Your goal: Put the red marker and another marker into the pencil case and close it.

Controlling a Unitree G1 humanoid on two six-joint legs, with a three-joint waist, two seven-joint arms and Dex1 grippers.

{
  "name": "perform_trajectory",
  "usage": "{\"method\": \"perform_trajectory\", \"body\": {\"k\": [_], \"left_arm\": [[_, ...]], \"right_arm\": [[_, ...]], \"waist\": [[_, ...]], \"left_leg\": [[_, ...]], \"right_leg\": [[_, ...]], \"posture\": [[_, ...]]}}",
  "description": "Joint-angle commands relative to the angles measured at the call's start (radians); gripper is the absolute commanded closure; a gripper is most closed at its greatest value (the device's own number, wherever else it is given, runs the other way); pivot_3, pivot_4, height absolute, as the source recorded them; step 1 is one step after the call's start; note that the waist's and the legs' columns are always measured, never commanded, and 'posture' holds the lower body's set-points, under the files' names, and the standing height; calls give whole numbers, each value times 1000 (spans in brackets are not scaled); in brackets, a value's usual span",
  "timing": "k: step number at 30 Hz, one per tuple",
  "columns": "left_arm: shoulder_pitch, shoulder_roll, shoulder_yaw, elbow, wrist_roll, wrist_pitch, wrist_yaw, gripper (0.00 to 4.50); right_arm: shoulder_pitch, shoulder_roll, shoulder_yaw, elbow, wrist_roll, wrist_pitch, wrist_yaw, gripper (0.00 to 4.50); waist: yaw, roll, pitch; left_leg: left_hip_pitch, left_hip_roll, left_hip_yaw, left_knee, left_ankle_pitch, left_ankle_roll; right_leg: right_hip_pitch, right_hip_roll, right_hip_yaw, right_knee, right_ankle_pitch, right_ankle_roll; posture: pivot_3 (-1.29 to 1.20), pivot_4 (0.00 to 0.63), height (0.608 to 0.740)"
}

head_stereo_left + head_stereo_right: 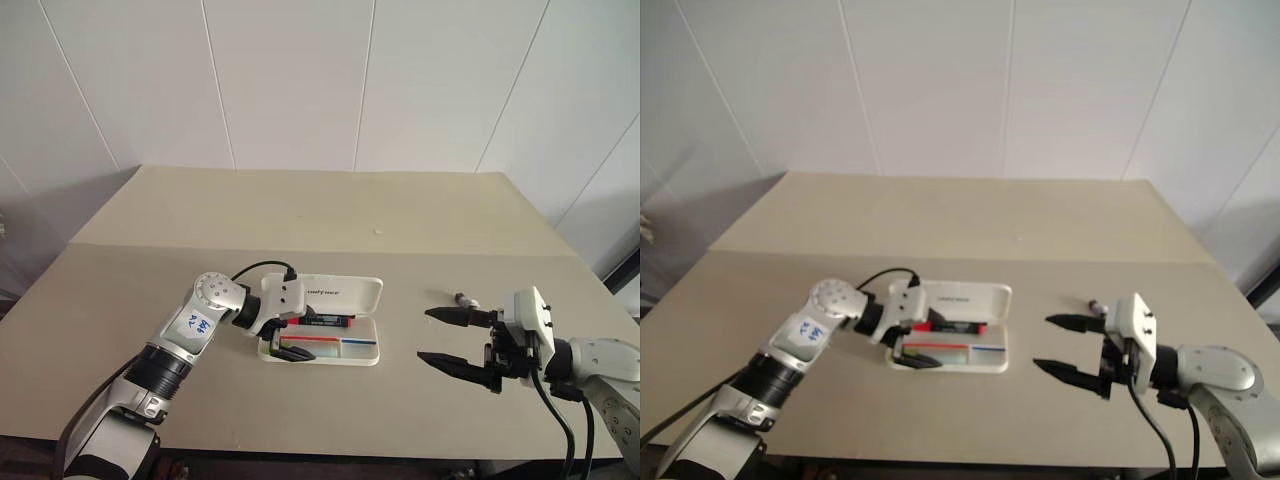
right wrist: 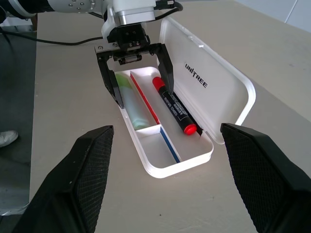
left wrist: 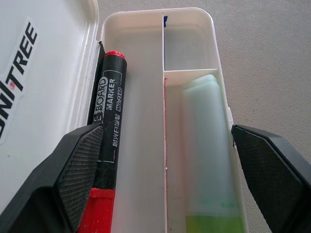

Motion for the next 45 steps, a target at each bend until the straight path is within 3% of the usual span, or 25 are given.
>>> {"method": "perform_trajectory", "body": {"k": [1, 11, 22, 36, 45], "left_arm": [[-9, 4, 25, -22, 3, 9, 19, 28], [-37, 7, 50, -19, 2, 31, 62, 28], [7, 53, 81, -167, -57, 107, 20, 28], [37, 37, 21, -36, 50, -6, 87, 28], [87, 73, 124, -252, -146, 95, -31, 28]], "right_arm": [[10, 0, -40, -34, 12, -16, -14, 0], [6, 4, -28, -31, 12, -20, -26, 0], [5, 5, -27, -28, 10, -20, -27, 0], [-12, 12, -15, -20, 6, -22, -25, 0], [20, 15, -28, -40, 8, -18, -41, 0]], "waist": [[0, 0, 0], [0, 0, 0], [-1, 0, 0], [-1, 0, 0], [-1, 0, 0]], "left_leg": [[0, 0, 0, 0, 0, 0], [0, 0, 0, 0, 0, 0], [0, 0, 0, -1, 0, 0], [0, 0, 0, 0, 0, 0], [0, 0, 0, -1, 0, 0]], "right_leg": [[0, 0, 0, 0, 0, 0], [0, 0, 0, 0, 1, 0], [0, 0, 1, 0, 1, 0], [0, 0, 1, -1, 1, 1], [0, 0, 1, -1, 1, 1]], "posture": [[0, 150, 740], [0, 150, 740], [0, 150, 740], [0, 150, 740], [0, 150, 740]]}}
